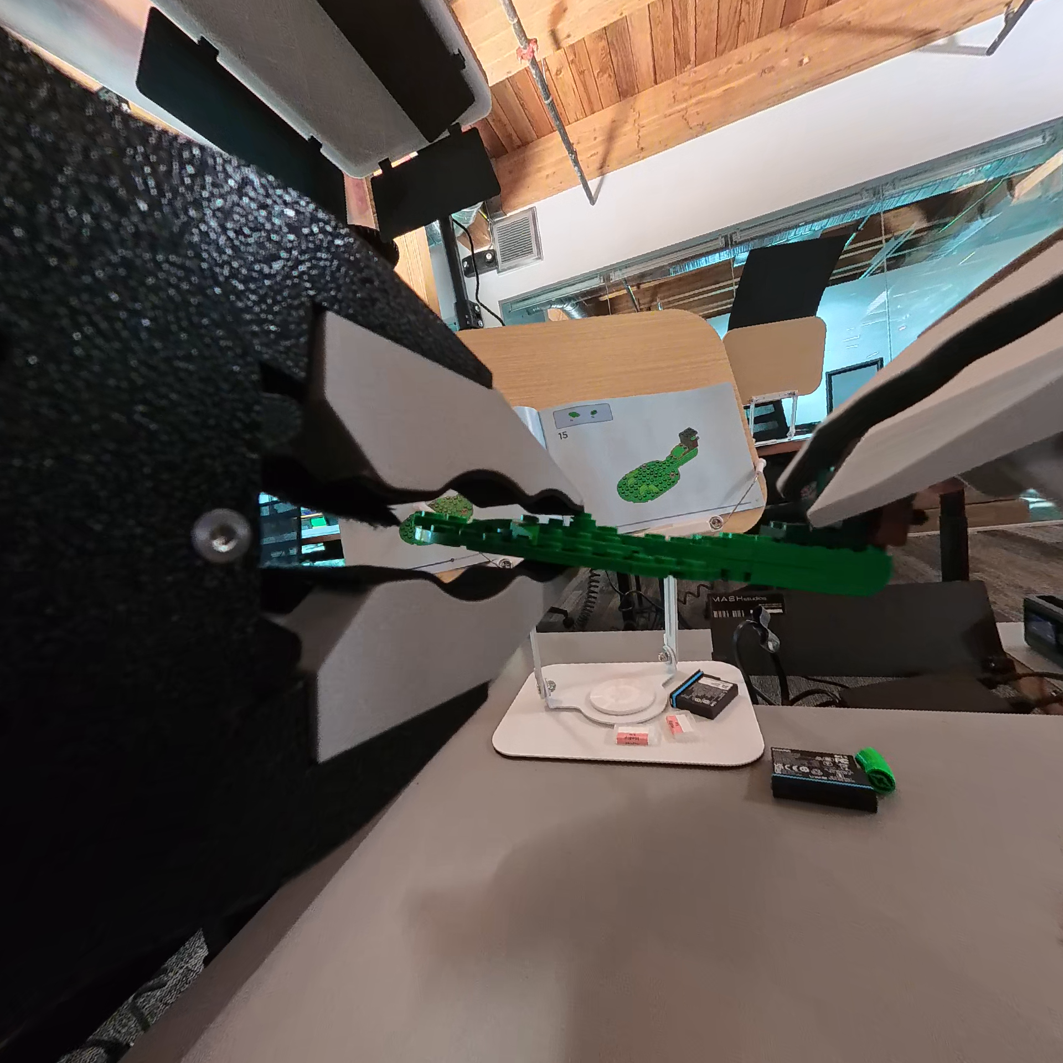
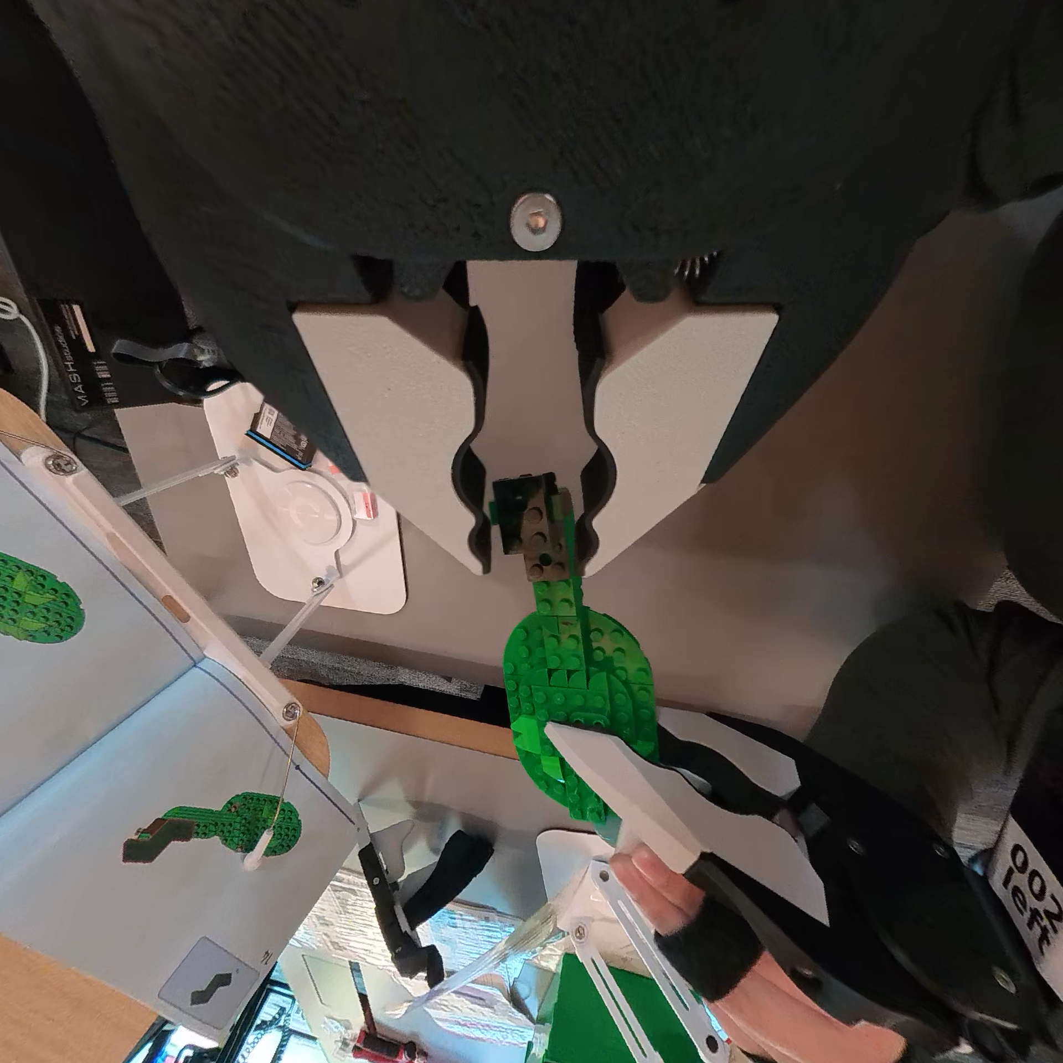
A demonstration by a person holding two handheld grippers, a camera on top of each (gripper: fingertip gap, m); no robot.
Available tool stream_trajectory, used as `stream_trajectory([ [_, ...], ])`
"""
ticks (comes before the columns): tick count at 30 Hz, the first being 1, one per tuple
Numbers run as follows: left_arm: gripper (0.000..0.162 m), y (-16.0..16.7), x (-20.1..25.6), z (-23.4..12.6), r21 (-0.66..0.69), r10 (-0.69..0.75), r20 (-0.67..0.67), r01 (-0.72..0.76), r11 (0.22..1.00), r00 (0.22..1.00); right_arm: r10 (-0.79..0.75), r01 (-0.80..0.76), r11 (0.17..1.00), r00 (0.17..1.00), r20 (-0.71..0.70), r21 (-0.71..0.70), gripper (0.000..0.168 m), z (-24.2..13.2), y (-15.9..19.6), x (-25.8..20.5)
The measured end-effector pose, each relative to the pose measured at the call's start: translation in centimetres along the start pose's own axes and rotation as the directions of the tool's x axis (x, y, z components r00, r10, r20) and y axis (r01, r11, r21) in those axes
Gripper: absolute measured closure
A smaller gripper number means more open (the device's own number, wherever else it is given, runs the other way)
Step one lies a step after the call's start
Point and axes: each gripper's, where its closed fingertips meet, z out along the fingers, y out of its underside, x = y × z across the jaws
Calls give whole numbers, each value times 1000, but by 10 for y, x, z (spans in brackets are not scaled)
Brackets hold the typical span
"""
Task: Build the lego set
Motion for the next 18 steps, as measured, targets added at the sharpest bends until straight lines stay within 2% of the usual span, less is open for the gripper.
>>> stream_trajectory([
  [4, 150, 3, 0, 0, -13, -6, -4, 6, 1000, 1000, -52, 56, 997, 995, -83, 45, 122, -8, -10, 7],
  [8, 150, 12, 2, 0, -43, -29, -19, 28, 999, 999, -211, 232, 970, 951, -224, 68, 110, -19, -27, 6],
  [12, 150, 23, 4, 0, -74, -55, -36, 52, 996, 998, -355, 377, 926, 870, -342, -2, 103, -15, -40, -4],
  [18, 150, 29, 8, 1, -86, -91, -61, 85, 993, 994, -511, 487, 856, 745, -428, -174, 91, 19, -15, -12],
])
